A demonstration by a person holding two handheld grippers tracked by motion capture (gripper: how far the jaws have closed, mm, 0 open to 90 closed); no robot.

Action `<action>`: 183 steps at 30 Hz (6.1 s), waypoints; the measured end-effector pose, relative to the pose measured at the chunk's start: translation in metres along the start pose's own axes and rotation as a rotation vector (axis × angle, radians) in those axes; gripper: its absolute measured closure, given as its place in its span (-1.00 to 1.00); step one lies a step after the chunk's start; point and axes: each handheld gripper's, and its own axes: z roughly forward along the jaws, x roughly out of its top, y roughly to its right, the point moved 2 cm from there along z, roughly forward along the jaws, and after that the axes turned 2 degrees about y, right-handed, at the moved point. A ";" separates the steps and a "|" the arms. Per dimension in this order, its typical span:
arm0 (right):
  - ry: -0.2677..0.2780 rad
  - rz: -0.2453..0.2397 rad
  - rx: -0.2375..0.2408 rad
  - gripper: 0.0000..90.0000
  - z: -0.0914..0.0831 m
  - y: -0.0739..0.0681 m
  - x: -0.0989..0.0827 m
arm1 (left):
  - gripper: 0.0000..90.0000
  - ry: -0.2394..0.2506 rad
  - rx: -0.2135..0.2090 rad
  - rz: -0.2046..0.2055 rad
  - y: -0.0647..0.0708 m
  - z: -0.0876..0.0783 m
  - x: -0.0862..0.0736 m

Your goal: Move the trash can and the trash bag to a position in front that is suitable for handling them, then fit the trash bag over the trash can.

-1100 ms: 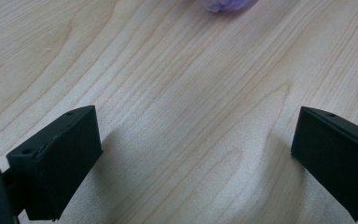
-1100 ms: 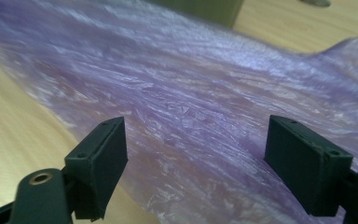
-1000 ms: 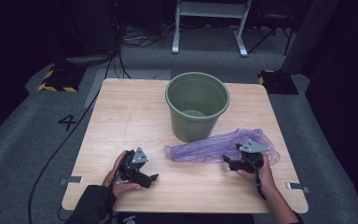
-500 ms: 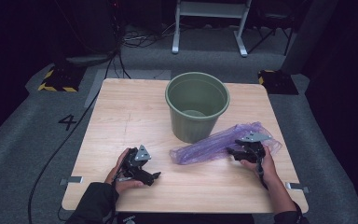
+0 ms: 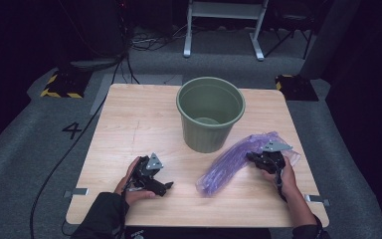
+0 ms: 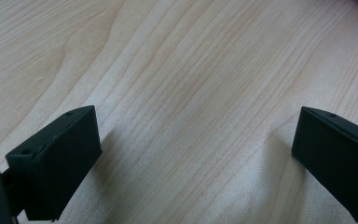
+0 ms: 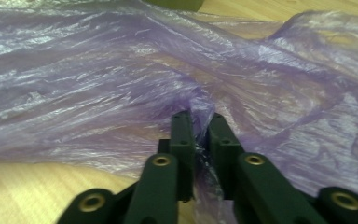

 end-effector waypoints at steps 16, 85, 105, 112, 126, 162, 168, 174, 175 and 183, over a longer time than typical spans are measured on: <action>0.005 0.003 -0.040 0.88 -0.022 0.007 -0.007 | -0.98 0.002 0.001 -0.004 0.002 -0.003 -0.003; 0.110 0.018 -0.039 1.00 -0.042 0.011 0.008 | -0.98 0.000 -0.003 0.003 0.002 -0.004 -0.004; 0.264 0.026 -0.061 1.00 -0.066 0.011 0.047 | -0.98 0.000 -0.003 0.001 0.002 -0.004 -0.004; 0.297 0.020 -0.058 1.00 -0.077 0.009 0.054 | -0.98 0.000 -0.003 0.001 0.002 -0.004 -0.004; 0.358 0.007 -0.065 1.00 -0.102 0.004 0.069 | -0.98 -0.003 -0.003 -0.001 0.002 -0.004 -0.004; 0.445 -0.024 -0.107 1.00 -0.128 0.005 0.122 | -0.96 -0.009 -0.021 0.019 0.002 -0.005 -0.003; 0.446 -0.017 -0.123 1.00 -0.126 0.011 0.133 | -0.95 -0.024 -0.026 0.029 0.002 -0.007 -0.004; 0.447 -0.012 -0.138 1.00 -0.123 0.015 0.142 | -0.50 -0.015 -0.059 0.058 0.007 -0.013 0.001; 0.447 -0.011 -0.142 1.00 -0.123 0.015 0.143 | -0.57 -0.006 -0.059 0.061 0.008 -0.015 0.002; 0.451 0.006 -0.157 1.00 -0.119 0.020 0.150 | -0.61 0.119 -0.056 0.075 0.017 -0.040 0.023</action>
